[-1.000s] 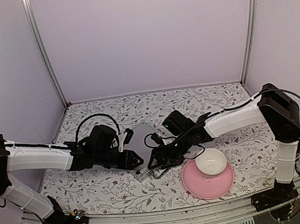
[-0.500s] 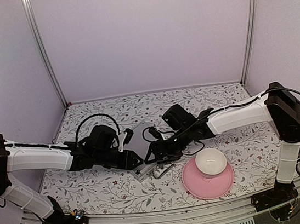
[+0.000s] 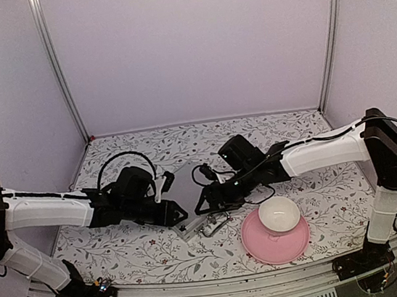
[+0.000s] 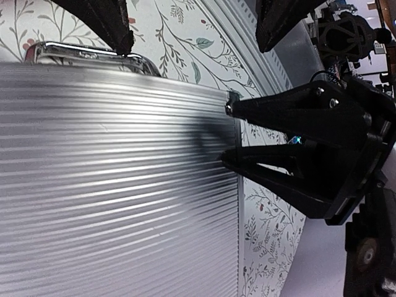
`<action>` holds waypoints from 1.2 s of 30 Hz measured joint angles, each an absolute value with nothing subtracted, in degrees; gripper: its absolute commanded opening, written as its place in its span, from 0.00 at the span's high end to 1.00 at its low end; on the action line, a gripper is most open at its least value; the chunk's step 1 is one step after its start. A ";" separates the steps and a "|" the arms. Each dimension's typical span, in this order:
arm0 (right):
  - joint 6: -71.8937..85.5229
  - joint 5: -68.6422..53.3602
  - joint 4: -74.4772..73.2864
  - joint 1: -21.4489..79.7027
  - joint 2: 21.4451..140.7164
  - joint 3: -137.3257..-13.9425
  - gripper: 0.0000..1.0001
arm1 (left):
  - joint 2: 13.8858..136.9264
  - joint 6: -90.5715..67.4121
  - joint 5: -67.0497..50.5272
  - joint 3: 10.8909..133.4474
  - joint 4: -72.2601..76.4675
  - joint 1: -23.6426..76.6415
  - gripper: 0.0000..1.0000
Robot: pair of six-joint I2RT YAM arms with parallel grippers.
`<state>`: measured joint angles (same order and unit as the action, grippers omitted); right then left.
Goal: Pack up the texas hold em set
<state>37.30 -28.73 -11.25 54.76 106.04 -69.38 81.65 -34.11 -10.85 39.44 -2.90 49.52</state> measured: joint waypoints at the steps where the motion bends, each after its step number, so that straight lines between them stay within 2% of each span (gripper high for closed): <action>1: 36.88 -28.21 -11.46 54.76 105.21 -68.77 0.40 | 81.30 -34.09 -10.63 39.46 -3.57 49.56 0.62; 8: 34.68 -23.51 -14.68 55.66 102.76 -65.80 0.61 | 80.14 -32.62 -8.84 41.21 -8.40 49.63 0.62; 14: 33.41 -16.75 -16.99 58.85 102.94 -65.76 0.86 | 80.40 -30.98 -8.12 42.94 -9.89 49.54 0.64; 17: 33.58 -14.00 -17.67 59.90 103.92 -66.17 0.93 | 81.19 -30.89 -8.16 44.38 -10.39 48.60 0.64; 36: 36.47 -6.72 -19.07 60.38 108.60 -67.51 0.97 | 85.47 -28.99 -10.04 46.26 -7.42 44.18 0.65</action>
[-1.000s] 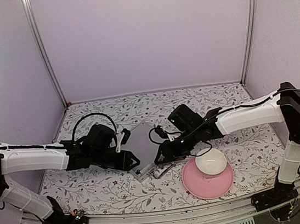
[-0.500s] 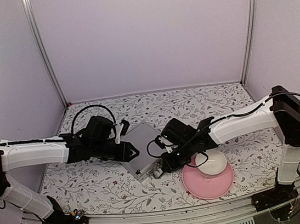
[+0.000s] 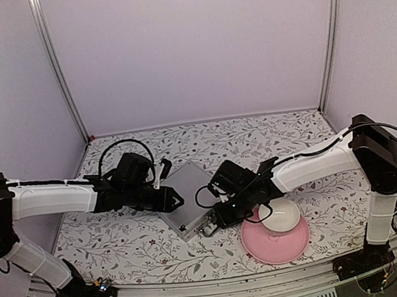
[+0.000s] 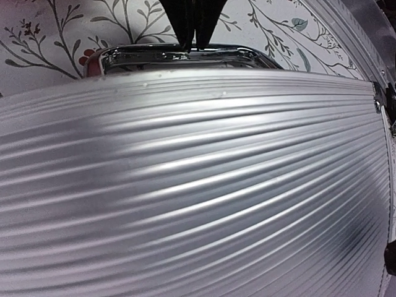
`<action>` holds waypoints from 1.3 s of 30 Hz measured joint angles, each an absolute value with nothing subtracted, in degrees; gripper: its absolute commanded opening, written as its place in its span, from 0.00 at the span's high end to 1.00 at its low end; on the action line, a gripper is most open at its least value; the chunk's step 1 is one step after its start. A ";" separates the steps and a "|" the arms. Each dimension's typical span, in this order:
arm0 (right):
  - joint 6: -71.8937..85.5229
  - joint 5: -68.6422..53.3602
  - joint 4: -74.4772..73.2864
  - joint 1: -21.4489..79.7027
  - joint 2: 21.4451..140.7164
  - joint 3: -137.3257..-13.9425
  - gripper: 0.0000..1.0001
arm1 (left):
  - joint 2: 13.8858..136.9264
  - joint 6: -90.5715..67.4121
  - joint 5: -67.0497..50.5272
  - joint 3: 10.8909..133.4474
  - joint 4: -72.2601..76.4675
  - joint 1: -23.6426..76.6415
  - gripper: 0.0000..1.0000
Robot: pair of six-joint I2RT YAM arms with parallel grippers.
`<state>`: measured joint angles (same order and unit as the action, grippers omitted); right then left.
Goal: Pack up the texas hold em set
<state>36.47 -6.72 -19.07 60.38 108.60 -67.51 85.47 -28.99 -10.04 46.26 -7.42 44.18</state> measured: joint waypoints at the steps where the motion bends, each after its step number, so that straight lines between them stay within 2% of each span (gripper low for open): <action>1: 36.51 -6.55 -19.07 60.38 108.86 -67.57 0.97 | 85.52 -28.91 -10.04 46.24 -7.22 43.99 0.66; 39: 35.99 -4.16 -19.16 60.31 113.25 -71.48 0.97 | 86.85 -29.12 -10.63 45.95 -5.80 43.46 0.66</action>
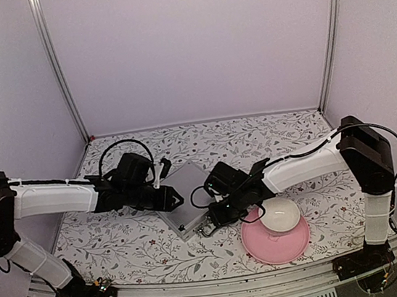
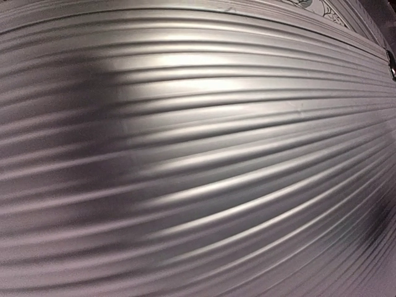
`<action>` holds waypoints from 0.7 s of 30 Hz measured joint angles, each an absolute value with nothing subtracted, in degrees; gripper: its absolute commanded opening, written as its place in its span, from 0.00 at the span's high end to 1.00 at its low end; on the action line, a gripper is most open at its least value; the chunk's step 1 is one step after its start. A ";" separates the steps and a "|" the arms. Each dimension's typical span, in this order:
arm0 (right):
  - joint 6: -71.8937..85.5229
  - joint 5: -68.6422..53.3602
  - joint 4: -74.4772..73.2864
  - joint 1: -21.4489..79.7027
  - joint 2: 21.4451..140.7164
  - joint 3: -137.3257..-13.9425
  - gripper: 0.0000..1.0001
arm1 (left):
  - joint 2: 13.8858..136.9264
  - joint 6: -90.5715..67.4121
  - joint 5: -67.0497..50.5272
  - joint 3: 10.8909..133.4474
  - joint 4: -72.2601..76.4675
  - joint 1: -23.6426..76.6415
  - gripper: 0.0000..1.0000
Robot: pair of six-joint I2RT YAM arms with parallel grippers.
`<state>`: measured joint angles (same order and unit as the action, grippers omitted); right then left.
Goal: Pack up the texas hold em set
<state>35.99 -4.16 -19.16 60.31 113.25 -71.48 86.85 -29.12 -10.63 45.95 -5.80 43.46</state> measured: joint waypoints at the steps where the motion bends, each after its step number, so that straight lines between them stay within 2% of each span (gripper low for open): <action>1: 35.97 -4.19 -19.20 60.31 113.19 -71.42 0.97 | 86.28 -29.12 -10.11 45.95 -5.80 43.48 0.65; 8: 33.41 -4.25 -19.94 60.31 106.87 -70.11 0.95 | 79.77 -28.71 -5.65 45.98 -5.89 43.42 0.59; 10: 32.45 -3.88 -20.29 60.29 104.73 -70.11 0.90 | 78.00 -28.67 -4.25 45.98 -6.07 43.35 0.55; 11: 31.70 -3.55 -20.60 60.16 103.50 -70.11 0.78 | 77.08 -28.62 -3.66 45.95 -6.24 43.29 0.51; 13: 30.59 -3.25 -21.08 59.77 101.80 -70.13 0.48 | 75.29 -28.47 -2.59 45.98 -6.17 42.98 0.30; 14: 29.87 -3.01 -21.39 59.40 100.97 -70.17 0.35 | 74.83 -27.97 -2.22 46.00 -5.96 42.81 0.18; 15: 29.30 -2.83 -21.63 58.81 100.29 -70.30 0.28 | 74.54 -27.83 -2.09 46.09 -5.50 42.52 0.11; 18: 27.11 -1.56 -21.56 56.01 99.70 -72.27 0.12 | 76.25 -27.18 -1.76 47.79 -3.22 41.23 0.03; 21: 24.16 -0.08 -19.81 51.55 99.72 -74.91 0.06 | 81.32 -26.41 -1.56 51.31 0.99 38.96 0.03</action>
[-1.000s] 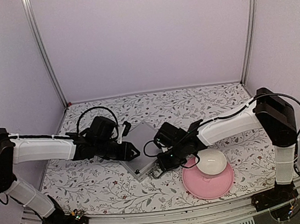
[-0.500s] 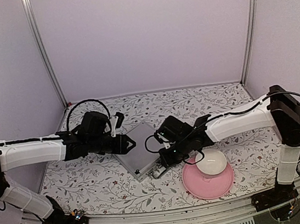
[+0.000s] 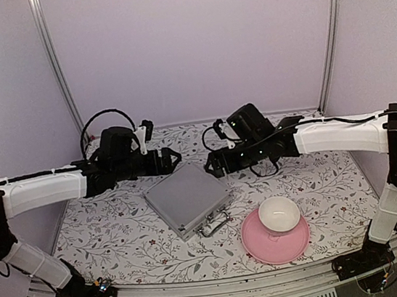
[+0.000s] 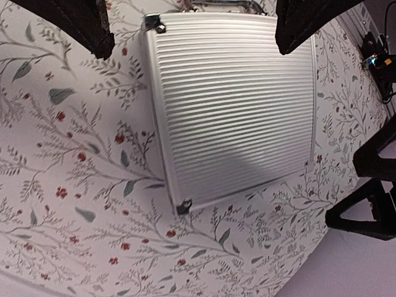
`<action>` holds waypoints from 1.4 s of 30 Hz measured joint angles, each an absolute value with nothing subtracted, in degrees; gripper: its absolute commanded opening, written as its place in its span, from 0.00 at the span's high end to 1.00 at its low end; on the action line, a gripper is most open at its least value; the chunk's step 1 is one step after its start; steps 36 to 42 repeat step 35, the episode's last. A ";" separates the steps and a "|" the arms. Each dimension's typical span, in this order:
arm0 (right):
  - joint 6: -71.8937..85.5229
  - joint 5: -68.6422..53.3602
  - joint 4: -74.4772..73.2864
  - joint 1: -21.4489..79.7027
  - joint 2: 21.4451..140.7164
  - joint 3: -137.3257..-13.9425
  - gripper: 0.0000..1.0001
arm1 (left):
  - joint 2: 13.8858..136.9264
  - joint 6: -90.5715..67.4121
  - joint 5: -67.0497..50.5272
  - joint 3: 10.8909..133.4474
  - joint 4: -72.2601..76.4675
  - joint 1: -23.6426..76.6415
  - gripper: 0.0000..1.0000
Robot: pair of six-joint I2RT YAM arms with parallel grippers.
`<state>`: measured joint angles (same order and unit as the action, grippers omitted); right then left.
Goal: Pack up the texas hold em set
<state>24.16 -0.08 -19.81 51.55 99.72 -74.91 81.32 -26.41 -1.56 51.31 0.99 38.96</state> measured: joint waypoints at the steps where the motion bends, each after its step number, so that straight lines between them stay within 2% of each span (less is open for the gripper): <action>1: 23.18 0.16 -18.83 49.87 99.83 -75.72 0.05 | 83.09 -26.13 -1.63 52.45 2.15 38.04 0.03; 6: 18.92 -0.71 -11.18 39.00 100.88 -77.32 0.02 | 93.58 -24.16 -3.05 58.85 8.43 28.67 0.03; 10: 16.58 -2.90 -5.96 27.27 102.00 -75.94 0.02 | 96.92 -23.86 -3.68 59.22 10.74 18.79 0.03; 16: 13.17 -3.77 0.97 7.57 100.42 -65.91 0.02 | 90.50 -24.73 -4.25 47.31 18.00 -1.08 0.03; 20: 12.32 -3.60 6.26 -4.75 93.84 -54.33 0.01 | 81.80 -24.25 -0.93 34.76 26.00 -12.60 0.03; 25: 10.98 -2.09 20.23 -8.54 82.11 -38.83 0.02 | 75.83 -20.38 3.95 19.79 41.17 -13.13 0.03; 31: 9.54 -1.23 34.96 -7.57 80.64 -28.88 0.03 | 79.29 -16.84 6.04 14.52 53.80 -11.51 0.03; 35: 8.95 -0.82 38.79 -7.57 80.64 -27.29 0.03 | 80.27 -14.22 8.25 14.09 59.00 -7.99 0.03; 42: 8.95 -0.82 38.79 -7.57 80.64 -27.29 0.03 | 80.27 -14.22 8.25 14.09 59.00 -7.99 0.03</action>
